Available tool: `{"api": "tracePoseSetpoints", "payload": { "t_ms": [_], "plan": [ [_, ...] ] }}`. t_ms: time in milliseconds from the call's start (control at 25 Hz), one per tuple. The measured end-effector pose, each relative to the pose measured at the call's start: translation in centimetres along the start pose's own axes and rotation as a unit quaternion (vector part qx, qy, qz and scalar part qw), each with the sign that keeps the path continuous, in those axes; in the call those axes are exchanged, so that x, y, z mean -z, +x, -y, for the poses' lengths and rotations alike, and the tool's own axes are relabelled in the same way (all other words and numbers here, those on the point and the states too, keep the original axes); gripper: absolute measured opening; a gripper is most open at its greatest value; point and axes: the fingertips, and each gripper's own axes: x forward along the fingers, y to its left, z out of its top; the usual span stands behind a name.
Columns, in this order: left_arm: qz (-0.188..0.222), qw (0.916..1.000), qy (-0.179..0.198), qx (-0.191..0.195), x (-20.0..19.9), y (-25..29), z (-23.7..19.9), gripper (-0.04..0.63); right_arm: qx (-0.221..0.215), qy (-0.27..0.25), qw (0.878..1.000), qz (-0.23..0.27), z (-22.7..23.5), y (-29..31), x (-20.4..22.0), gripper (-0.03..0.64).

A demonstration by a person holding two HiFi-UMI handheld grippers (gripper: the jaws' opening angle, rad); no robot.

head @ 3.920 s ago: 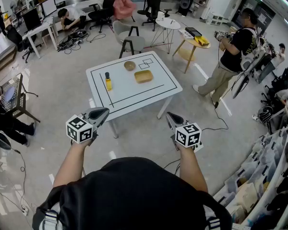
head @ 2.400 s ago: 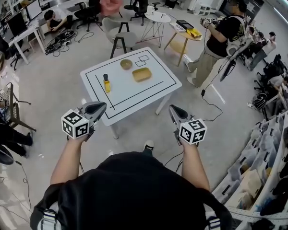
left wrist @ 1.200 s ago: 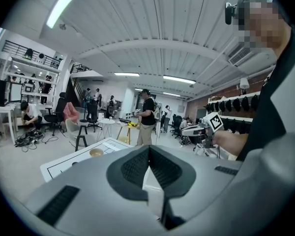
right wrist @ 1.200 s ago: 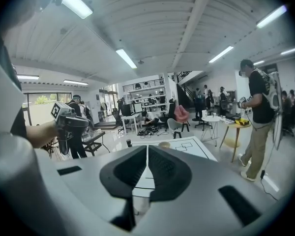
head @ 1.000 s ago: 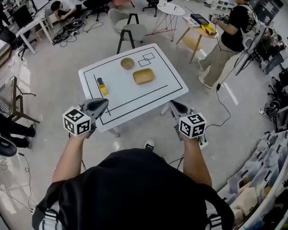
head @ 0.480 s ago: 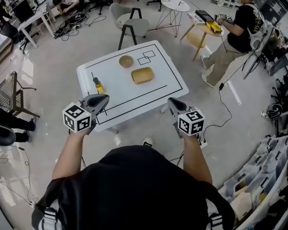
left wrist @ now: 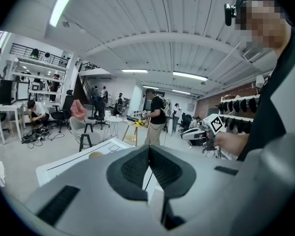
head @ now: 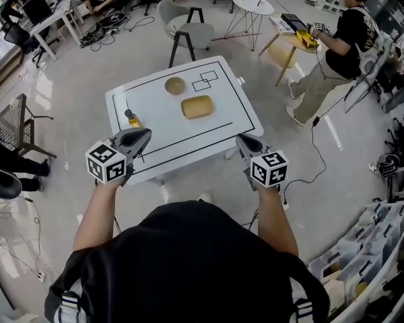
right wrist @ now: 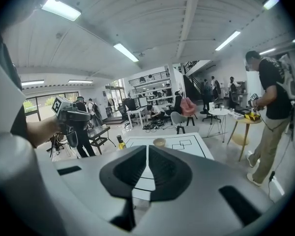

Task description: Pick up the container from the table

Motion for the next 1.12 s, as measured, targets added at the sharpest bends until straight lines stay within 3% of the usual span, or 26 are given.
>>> {"api": "tracePoseSetpoints", "payload": {
  "t_ms": [680,1120],
  "plan": [
    [-0.005,0.9992,-0.003,-0.041,-0.9,5.6,0.7,0.009,-0.044,-0.021,0.999,-0.017,5.8,2.2,-1.1,0.014],
    [-0.010,0.9991,0.009,-0.040,-1.8,9.2,1.5,0.009,-0.059,-0.037,0.997,-0.014,8.2,2.9,-1.9,0.028]
  ]
}}
